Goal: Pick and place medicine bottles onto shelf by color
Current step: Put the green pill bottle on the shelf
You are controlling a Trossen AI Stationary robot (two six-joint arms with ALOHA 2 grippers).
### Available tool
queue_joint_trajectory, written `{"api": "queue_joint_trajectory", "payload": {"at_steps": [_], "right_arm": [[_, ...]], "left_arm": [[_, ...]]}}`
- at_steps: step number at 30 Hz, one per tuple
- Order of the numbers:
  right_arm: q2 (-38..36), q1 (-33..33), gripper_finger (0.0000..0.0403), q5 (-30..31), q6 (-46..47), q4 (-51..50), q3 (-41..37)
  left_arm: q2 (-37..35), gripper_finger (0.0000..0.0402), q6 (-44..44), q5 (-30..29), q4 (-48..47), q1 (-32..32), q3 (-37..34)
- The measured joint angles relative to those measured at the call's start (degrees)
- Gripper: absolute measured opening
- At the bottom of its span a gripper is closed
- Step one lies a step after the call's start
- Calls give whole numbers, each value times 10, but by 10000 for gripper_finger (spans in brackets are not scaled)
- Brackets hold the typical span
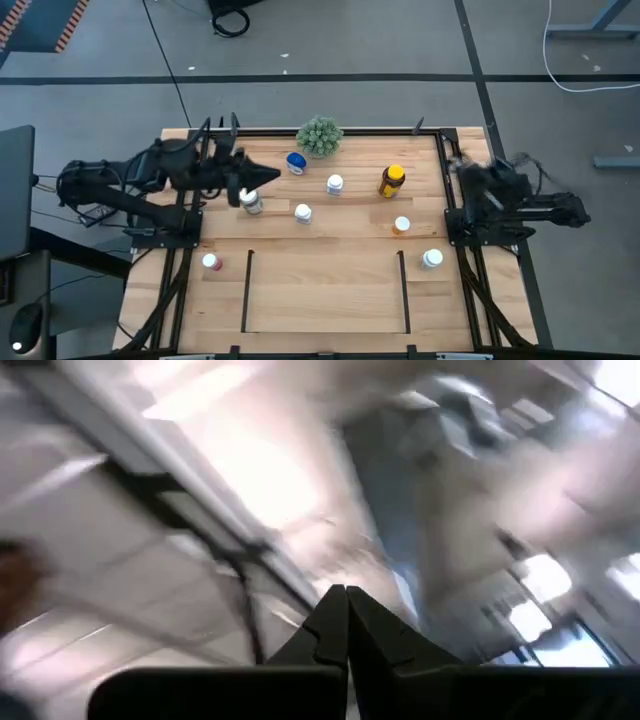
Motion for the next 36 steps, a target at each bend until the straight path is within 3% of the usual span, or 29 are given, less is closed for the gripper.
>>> {"api": "queue_joint_trajectory", "payload": {"at_steps": [3,6,14,21,24,28,36], "right_arm": [[25,1,6,12,27,-207,74],[76,0,6,15,16,-308,158],[213,1,6,-38,12,-311,378],[306,1,6,-69,-166,-324,548],[341,0,6,-69,-214,-384,577],[392,-6,6,-10,-229,-502,588],[537,-28,7,-10,-195,-559,586]], "left_arm": [[48,33,1,0,5,0,66],[86,28,17,0,5,3,121],[137,31,93,0,2,5,183],[141,49,174,-15,-10,39,184],[125,74,187,-2,-102,53,184],[99,126,181,-7,-293,75,184],[106,238,208,-10,-565,119,177]]}}
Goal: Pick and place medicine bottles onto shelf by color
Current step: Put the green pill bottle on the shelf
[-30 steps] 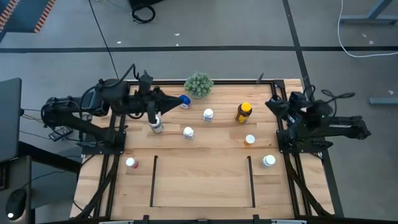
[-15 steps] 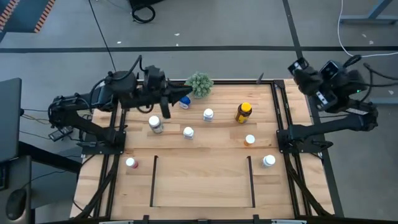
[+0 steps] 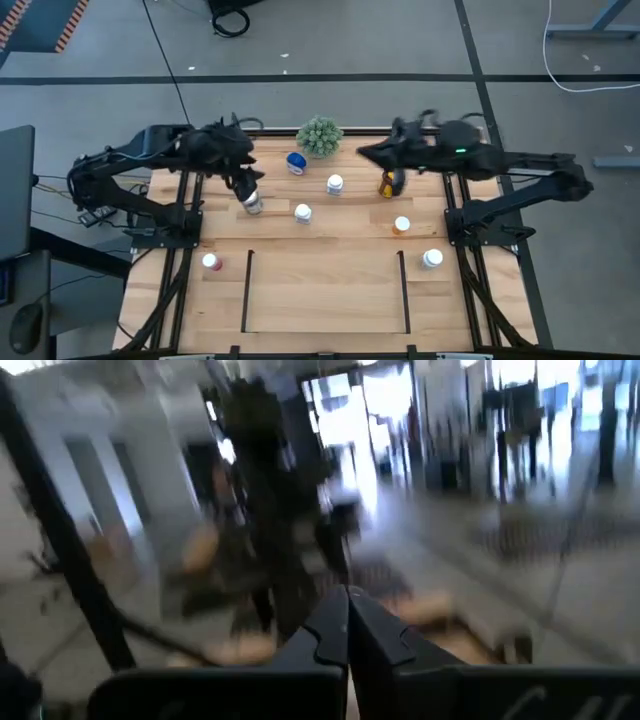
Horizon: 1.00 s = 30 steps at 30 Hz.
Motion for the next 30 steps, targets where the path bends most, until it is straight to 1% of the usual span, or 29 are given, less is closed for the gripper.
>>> {"api": "queue_joint_trajectory", "payload": {"at_steps": [2,3,5,7,9,10,12,15,17,20,24,27,28,30], "right_arm": [[31,-15,13,-29,32,-49,0],[46,-20,18,-37,52,-75,0],[72,-23,26,-46,85,-94,-1],[91,-23,30,-52,128,-76,-1],[105,-22,31,-53,176,-37,-1],[112,-23,31,-52,182,-21,-1],[120,-23,32,-52,163,15,1],[120,-33,35,-52,125,2,1],[118,-39,45,-52,106,-37,0],[110,-48,76,-51,79,-91,0],[108,-58,140,-34,75,-132,0],[107,-60,187,-13,74,-141,0],[107,-60,201,-10,74,-145,0],[107,-59,226,-9,76,-151,0]], "left_arm": [[5,257,11,0,-36,10,-12],[5,265,14,0,-44,13,-19],[2,275,15,-1,-45,17,-37],[2,279,15,0,-42,16,-52],[2,279,15,2,-37,15,-60],[2,277,16,3,-31,14,-63],[2,275,18,6,-23,14,-65],[2,273,10,5,-20,16,-65],[3,273,9,4,-24,20,-65],[6,272,5,4,-45,34,-65],[27,272,12,4,-57,62,-65],[48,272,25,5,-62,92,-65],[57,272,31,9,-62,101,-65],[77,272,33,35,-64,119,-65]]}}
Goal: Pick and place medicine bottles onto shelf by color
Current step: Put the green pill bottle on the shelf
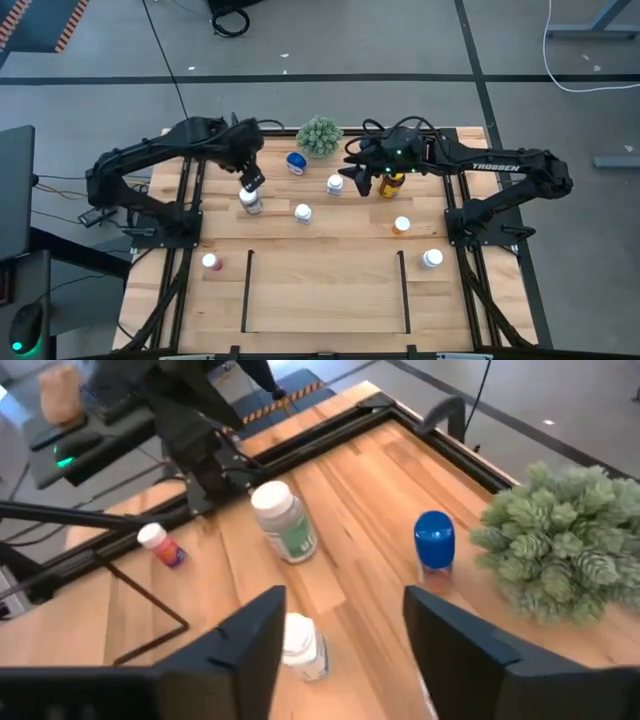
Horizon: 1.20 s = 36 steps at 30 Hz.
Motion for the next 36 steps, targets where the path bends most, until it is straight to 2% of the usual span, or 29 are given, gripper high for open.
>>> {"api": "queue_joint_trajectory", "payload": {"at_steps": [6,13,15,22,31,36], "right_arm": [[0,2,276,-1,29,-36,0],[0,2,289,-9,33,-59,0],[0,2,289,-12,38,-59,0],[0,5,289,-17,44,-59,0],[0,5,289,-18,54,-60,0],[0,5,289,-18,57,-60,0]], "left_arm": [[52,289,-11,16,-56,15,0],[78,322,-1,35,-69,14,-1],[75,327,0,35,-48,14,-20],[32,331,-23,51,10,14,-151],[14,334,-46,63,69,-2,-193],[14,334,-62,65,108,-15,-242]]}}
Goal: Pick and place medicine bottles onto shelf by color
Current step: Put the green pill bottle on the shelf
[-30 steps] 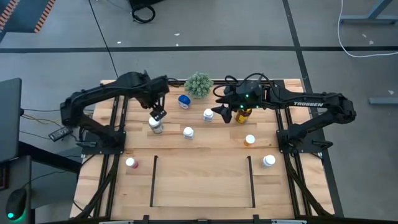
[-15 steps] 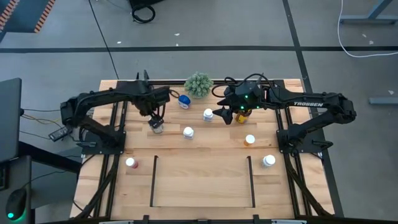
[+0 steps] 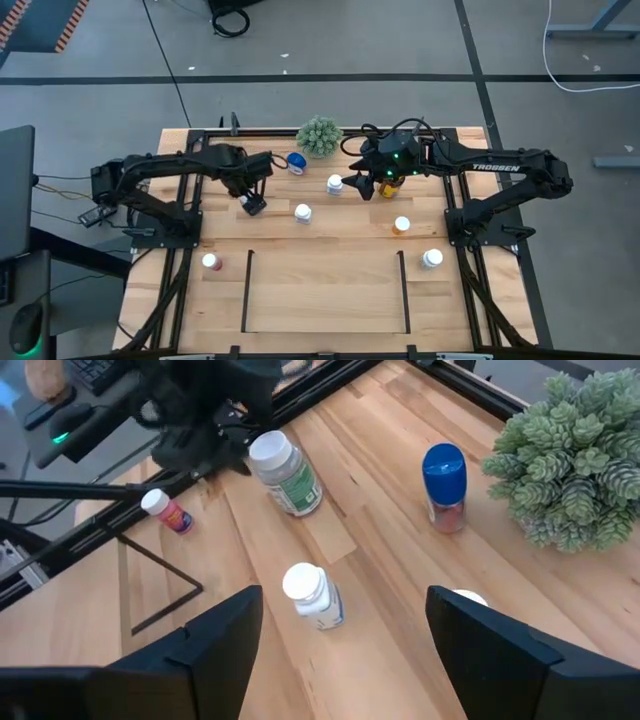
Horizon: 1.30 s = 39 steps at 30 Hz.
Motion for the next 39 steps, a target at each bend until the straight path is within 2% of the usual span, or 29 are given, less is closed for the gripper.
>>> {"api": "queue_joint_trajectory", "payload": {"at_steps": [6,17,28,32,39], "right_arm": [[0,0,289,0,16,0,0],[0,0,289,0,29,0,0],[0,3,289,0,30,0,0],[0,4,289,0,30,0,0],[0,4,289,0,30,0,0]], "left_arm": [[0,327,-21,-8,40,-7,-42],[0,310,-17,-24,59,-16,-1],[6,306,-11,-23,43,-15,0],[6,287,-11,-23,44,-15,0],[5,231,-11,-16,45,-15,0]]}}
